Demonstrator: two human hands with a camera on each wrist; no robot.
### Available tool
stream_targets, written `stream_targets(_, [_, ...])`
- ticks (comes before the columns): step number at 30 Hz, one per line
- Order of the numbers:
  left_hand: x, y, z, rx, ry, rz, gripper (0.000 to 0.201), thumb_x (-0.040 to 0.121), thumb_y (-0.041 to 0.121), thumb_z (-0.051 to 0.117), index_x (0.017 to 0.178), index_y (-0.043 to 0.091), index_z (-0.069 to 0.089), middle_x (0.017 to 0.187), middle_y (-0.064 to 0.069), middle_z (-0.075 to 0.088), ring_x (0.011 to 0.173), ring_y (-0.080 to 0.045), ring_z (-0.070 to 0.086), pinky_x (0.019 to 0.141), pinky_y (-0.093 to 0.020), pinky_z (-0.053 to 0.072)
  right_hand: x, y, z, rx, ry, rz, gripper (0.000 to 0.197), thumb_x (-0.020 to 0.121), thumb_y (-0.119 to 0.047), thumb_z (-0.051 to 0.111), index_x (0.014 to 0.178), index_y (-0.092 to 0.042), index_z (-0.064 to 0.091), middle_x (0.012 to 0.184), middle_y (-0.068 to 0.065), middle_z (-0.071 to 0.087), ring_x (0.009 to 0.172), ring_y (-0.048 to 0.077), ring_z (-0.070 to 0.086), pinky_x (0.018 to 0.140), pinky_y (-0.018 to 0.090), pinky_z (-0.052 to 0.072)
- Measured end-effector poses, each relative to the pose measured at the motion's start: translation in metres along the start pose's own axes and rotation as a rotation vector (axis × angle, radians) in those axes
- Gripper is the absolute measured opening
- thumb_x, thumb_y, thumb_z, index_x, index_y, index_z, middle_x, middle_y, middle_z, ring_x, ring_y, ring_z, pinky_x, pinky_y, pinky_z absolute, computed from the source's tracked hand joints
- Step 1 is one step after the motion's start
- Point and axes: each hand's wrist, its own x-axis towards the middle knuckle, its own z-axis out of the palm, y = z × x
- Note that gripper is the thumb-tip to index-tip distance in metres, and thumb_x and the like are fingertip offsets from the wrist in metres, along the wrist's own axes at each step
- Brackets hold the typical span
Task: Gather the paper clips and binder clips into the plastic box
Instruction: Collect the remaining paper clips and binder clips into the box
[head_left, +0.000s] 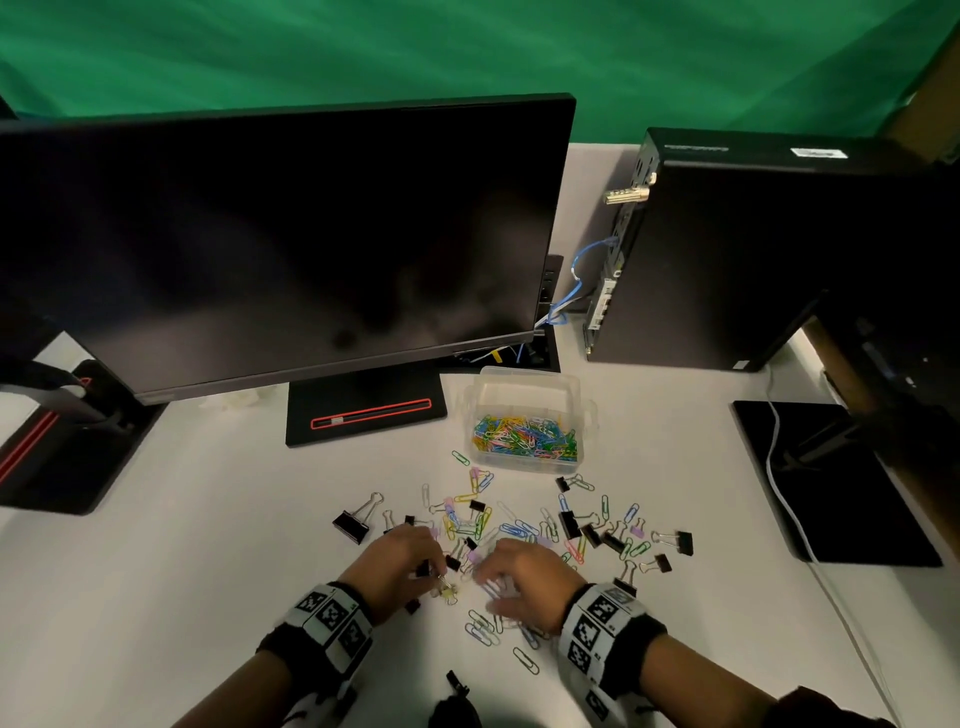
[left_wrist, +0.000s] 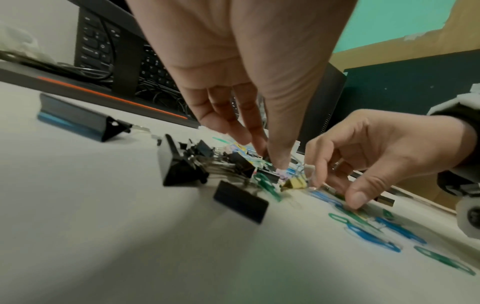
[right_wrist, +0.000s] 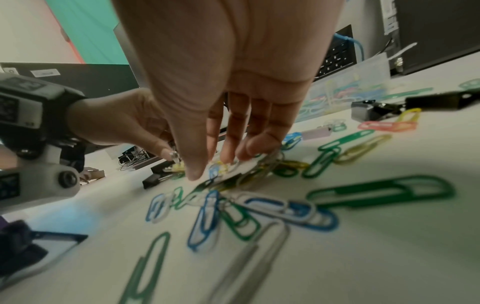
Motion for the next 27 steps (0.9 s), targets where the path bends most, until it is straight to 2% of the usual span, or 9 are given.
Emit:
stream_targets(3, [-0.002, 0.001, 0.001, -0.044, -0.018, -0.025, 0.007, 0.081, 0.022, 0.064, 0.087, 0.019, 0.067, 0.080, 0.018, 0.050, 0.082, -0.003, 0.046, 0.083, -0.024, 0.043, 0.006, -0.004, 0.005, 0.007, 0.010, -0.010, 0.040, 0.081, -0.026, 0.065, 0.119, -0.021, 0.055, 0.116, 0.009, 0.056, 0.105, 0.024, 0.054, 0.090, 0.033, 0.044])
stream_targets(5, [-0.001, 0.004, 0.002, -0.082, -0.008, -0.028, 0.007, 0.081, 0.022, 0.064, 0.087, 0.019, 0.066, 0.076, 0.024, 0.047, 0.076, 0.009, 0.042, 0.081, -0.018, 0.042, 0.011, -0.007, 0.008, 0.005, 0.029, -0.012, 0.040, 0.079, -0.026, 0.066, 0.118, -0.022, 0.056, 0.114, 0.009, 0.056, 0.103, 0.025, 0.055, 0.089, 0.034, 0.046])
stream_targets(7, [-0.001, 0.008, 0.000, -0.103, 0.021, -0.042, 0.003, 0.081, 0.022, 0.063, 0.084, 0.021, 0.064, 0.072, 0.027, 0.044, 0.071, 0.012, 0.042, 0.081, -0.016, 0.042, 0.014, -0.006, 0.010, -0.026, 0.027, -0.006, 0.036, 0.078, -0.024, 0.065, 0.114, -0.021, 0.059, 0.113, 0.009, 0.055, 0.105, 0.025, 0.054, 0.089, 0.034, 0.046])
stream_targets(9, [0.000, 0.009, -0.003, -0.107, 0.062, -0.047, 0.001, 0.081, 0.022, 0.061, 0.081, 0.022, 0.060, 0.069, 0.025, 0.043, 0.067, 0.011, 0.042, 0.077, -0.015, 0.043, 0.014, -0.004, 0.009, -0.042, 0.029, -0.004, 0.025, 0.080, -0.021, 0.063, 0.105, -0.018, 0.064, 0.112, 0.009, 0.053, 0.106, 0.026, 0.053, 0.090, 0.034, 0.046])
stream_targets(12, [-0.003, 0.004, -0.010, -0.074, 0.136, -0.098, 0.002, 0.084, 0.022, 0.059, 0.085, 0.021, 0.058, 0.071, 0.024, 0.044, 0.066, 0.009, 0.041, 0.062, -0.006, 0.031, 0.010, 0.002, 0.004, -0.040, 0.038, 0.022, 0.017, 0.082, -0.016, 0.055, 0.095, -0.015, 0.067, 0.110, 0.008, 0.055, 0.105, 0.025, 0.055, 0.091, 0.034, 0.047])
stream_targets(18, [-0.011, -0.015, -0.029, -0.028, 0.286, -0.272, 0.006, 0.085, 0.017, 0.060, 0.084, 0.021, 0.057, 0.076, 0.009, 0.055, 0.068, -0.002, 0.046, 0.058, -0.008, 0.032, 0.000, 0.021, -0.015, -0.051, 0.184, 0.069, 0.029, 0.080, -0.006, 0.052, 0.105, -0.015, 0.065, 0.112, 0.008, 0.056, 0.108, 0.024, 0.047, 0.091, 0.022, 0.035])
stream_targets(21, [-0.012, -0.023, -0.034, -0.016, 0.298, -0.353, 0.003, 0.085, 0.017, 0.060, 0.085, 0.019, 0.058, 0.080, 0.004, 0.061, 0.075, -0.013, 0.053, 0.065, -0.017, 0.041, 0.005, 0.024, -0.022, -0.085, 0.282, 0.104, 0.042, 0.082, -0.002, 0.047, 0.122, -0.013, 0.054, 0.121, 0.009, 0.049, 0.114, 0.025, 0.043, 0.098, 0.026, 0.035])
stream_targets(24, [-0.009, -0.032, -0.032, 0.020, 0.305, -0.393, 0.009, 0.084, 0.017, 0.061, 0.093, 0.018, 0.060, 0.092, -0.003, 0.066, 0.087, -0.020, 0.057, 0.076, -0.025, 0.046, 0.011, 0.023, -0.022, -0.177, 0.217, 0.153, 0.050, 0.083, -0.002, 0.046, 0.132, -0.011, 0.043, 0.130, 0.011, 0.042, 0.119, 0.028, 0.039, 0.104, 0.034, 0.036])
stream_targets(27, [-0.005, -0.031, -0.027, 0.072, 0.346, -0.403, 0.026, 0.082, 0.019, 0.064, 0.108, 0.015, 0.060, 0.107, -0.005, 0.059, 0.101, -0.023, 0.053, 0.088, -0.032, 0.046, 0.009, 0.021, -0.014, -0.264, 0.165, 0.095, 0.050, 0.081, 0.001, 0.046, 0.130, -0.009, 0.045, 0.127, 0.014, 0.046, 0.114, 0.031, 0.043, 0.099, 0.039, 0.039])
